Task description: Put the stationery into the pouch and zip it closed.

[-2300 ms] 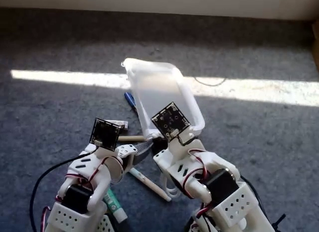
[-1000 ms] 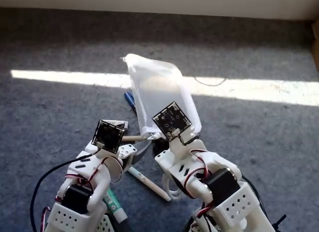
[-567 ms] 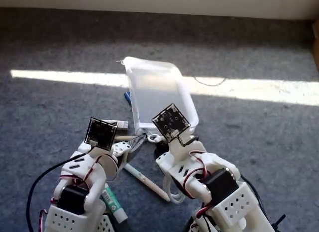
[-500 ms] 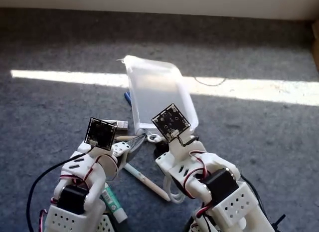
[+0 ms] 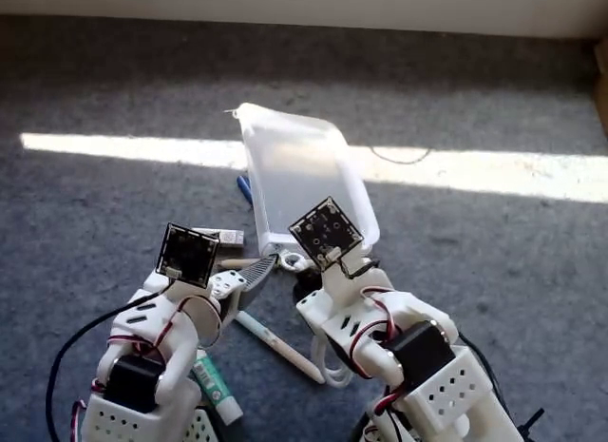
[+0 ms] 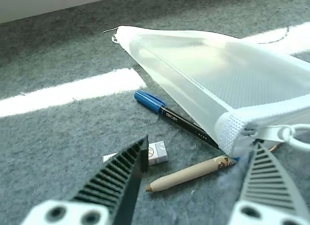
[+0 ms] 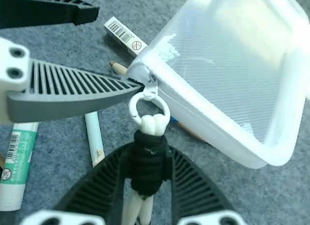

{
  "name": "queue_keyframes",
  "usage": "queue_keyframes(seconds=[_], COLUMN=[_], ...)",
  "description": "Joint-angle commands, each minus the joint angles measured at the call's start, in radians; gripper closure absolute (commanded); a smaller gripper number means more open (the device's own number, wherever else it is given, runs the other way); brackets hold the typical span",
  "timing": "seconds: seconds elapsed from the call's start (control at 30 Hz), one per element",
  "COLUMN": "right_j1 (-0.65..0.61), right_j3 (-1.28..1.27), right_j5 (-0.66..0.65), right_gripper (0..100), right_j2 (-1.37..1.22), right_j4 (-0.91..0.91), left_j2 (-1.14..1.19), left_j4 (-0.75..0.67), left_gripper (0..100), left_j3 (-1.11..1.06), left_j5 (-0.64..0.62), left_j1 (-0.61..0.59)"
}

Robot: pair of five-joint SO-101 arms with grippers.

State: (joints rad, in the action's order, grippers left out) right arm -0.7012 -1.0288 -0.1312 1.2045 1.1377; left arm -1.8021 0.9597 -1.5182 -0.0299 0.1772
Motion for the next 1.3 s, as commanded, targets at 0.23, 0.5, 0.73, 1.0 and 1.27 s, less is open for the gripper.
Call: queue_keyframes(seconds=[0.23, 0.5, 0.73, 1.0, 1.27], right_j1=[0.005, 0.005, 0.004, 0.004, -0.054], right_j3=[0.008, 0.018, 0.018, 0.018, 0.016], right_j5=[-0.012, -0.012, -0.008, -0.003, -0.003], right_gripper=[99.5, 99.5, 99.5, 99.5, 99.5], right_j2=[0.025, 0.025, 0.025, 0.025, 0.025], right_j4=[0.002, 0.004, 0.004, 0.002, 0.004], left_j2=[-0.01, -0.01, -0.01, -0.01, -0.01], left_j4=[0.011, 0.009, 0.009, 0.009, 0.009], left_gripper=[69, 69, 69, 69, 69], left_j3=[0.061, 0.002, -0.024, -0.044, -0.039], left_j5=[-0.023, -0.02, -0.017, 0.017, 0.006], left_j1=[-0.016, -0.001, 0.012, 0.062, 0.061])
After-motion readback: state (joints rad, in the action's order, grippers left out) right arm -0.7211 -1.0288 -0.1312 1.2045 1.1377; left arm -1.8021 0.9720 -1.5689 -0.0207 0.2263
